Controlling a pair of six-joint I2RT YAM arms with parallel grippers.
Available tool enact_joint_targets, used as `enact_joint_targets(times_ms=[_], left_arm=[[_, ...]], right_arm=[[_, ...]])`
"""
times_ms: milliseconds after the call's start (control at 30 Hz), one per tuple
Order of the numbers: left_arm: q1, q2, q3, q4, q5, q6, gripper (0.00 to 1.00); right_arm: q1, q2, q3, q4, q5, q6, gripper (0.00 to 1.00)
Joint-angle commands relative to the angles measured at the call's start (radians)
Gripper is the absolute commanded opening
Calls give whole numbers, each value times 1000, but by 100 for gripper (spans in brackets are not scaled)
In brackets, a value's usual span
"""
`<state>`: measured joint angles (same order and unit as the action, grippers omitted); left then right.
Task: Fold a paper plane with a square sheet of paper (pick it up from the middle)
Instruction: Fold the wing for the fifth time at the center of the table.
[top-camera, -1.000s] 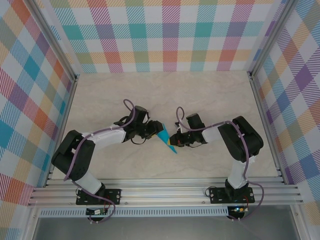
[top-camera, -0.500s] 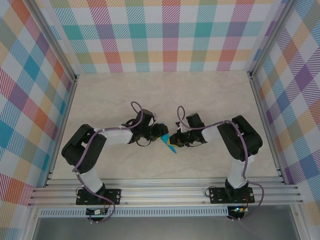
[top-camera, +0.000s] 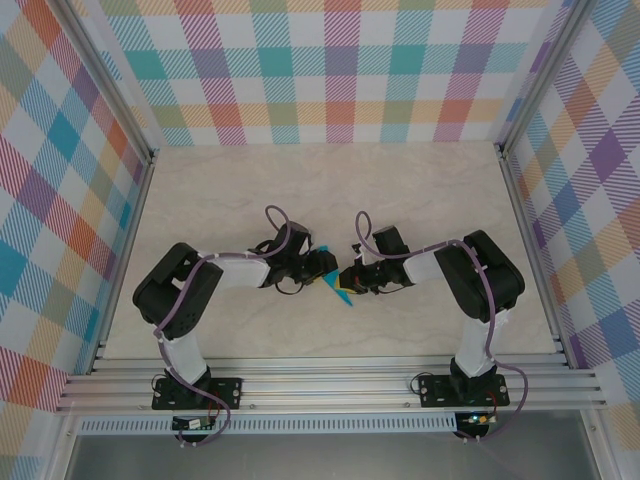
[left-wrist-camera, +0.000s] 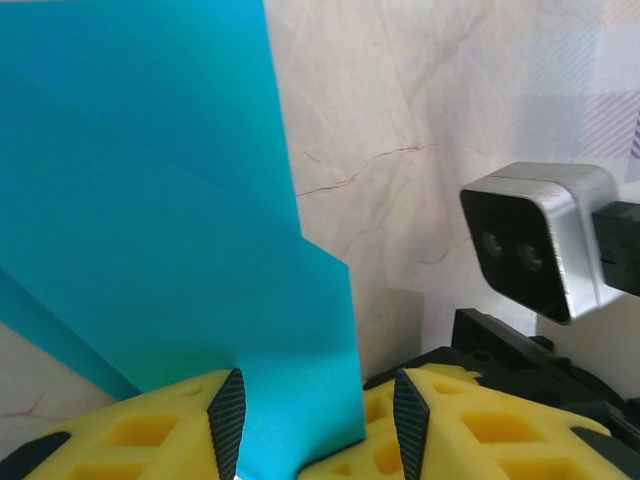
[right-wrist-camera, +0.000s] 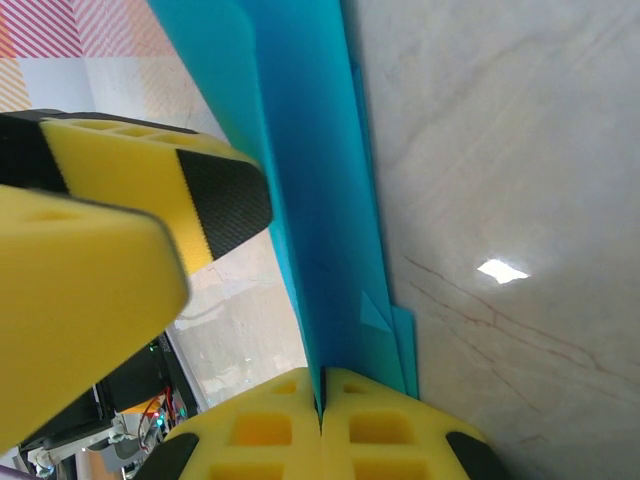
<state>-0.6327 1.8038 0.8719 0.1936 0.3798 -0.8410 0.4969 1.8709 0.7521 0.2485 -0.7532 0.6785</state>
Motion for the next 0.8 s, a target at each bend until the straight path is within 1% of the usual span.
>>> enact_joint_targets(times_ms=[0, 167, 233, 433, 767], left_arm=[[-10, 30, 31, -22, -22, 31, 46], [-10, 56, 35, -34, -19, 37, 46], [-10, 58, 37, -59, -26, 42, 45], [-10, 60, 32, -92, -38, 53, 44], [-9, 63, 35, -95, -29, 58, 43]], right_arm=[[-4, 30, 3, -50, 29, 14, 2], [-5, 24, 8, -71, 42, 15, 5], [-4, 15, 14, -91, 48, 12, 8], [-5, -36, 31, -163, 49, -18, 13], [-5, -93, 35, -241, 48, -42, 16]])
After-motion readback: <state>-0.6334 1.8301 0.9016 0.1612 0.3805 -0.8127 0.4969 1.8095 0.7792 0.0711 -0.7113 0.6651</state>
